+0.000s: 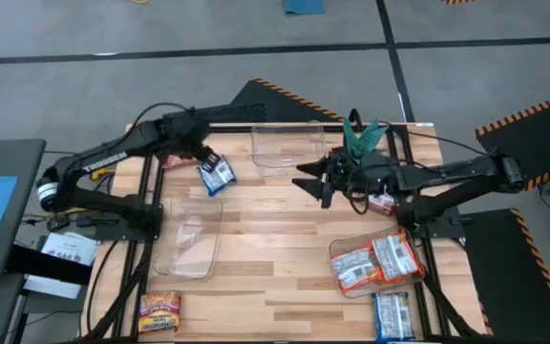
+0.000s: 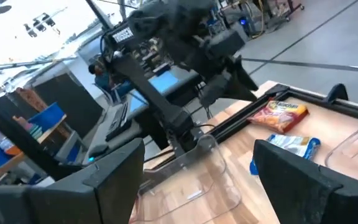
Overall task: Sort Maruchan noodles
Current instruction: Put the top left red noodle pack into the bottom left transparent bin
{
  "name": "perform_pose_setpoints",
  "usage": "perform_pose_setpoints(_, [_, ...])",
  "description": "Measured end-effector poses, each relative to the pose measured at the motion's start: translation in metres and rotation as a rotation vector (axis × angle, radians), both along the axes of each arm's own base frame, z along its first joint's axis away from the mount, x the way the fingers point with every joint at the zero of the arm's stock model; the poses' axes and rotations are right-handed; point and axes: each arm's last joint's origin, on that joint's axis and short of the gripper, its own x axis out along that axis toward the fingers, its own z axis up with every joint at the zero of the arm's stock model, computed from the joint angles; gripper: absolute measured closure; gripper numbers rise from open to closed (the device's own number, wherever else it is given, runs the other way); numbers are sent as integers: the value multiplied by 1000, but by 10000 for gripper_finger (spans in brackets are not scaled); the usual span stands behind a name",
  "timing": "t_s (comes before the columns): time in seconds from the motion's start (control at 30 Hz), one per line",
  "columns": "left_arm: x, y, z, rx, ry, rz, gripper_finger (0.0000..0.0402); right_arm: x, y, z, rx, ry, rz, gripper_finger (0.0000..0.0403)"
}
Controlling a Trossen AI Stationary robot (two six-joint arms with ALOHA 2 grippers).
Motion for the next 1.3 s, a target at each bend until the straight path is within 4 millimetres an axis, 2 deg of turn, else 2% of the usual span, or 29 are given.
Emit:
perform_pose_setpoints(0.1, [-18,22,-19,-86,136,114,248,1,-8,-2,14,13,36,78])
perform_pose_setpoints(0.23, [-29,46,-44,-158,251,162,248,3,-14,-4,18,21,47,78])
perform_pose_setpoints(0.53, [-26,80,-104,-331,484,112,248,2,-24,-4,19,17,3,78])
perform_pose_setpoints(0.63, [-25,89,-118,-358,521,118,248,2,-26,-4,19,17,-4,78])
perform_pose_setpoints(0.83, [-24,103,-127,-298,525,129,248,2,-26,-4,20,21,-6,78])
perform_pose_setpoints(1.03, [-30,108,-128,-321,497,128,248,2,-26,-6,23,40,-10,78])
perform_pose_setpoints(1.3, [-42,96,-148,-393,527,95,248,2,-26,-9,26,70,-11,78])
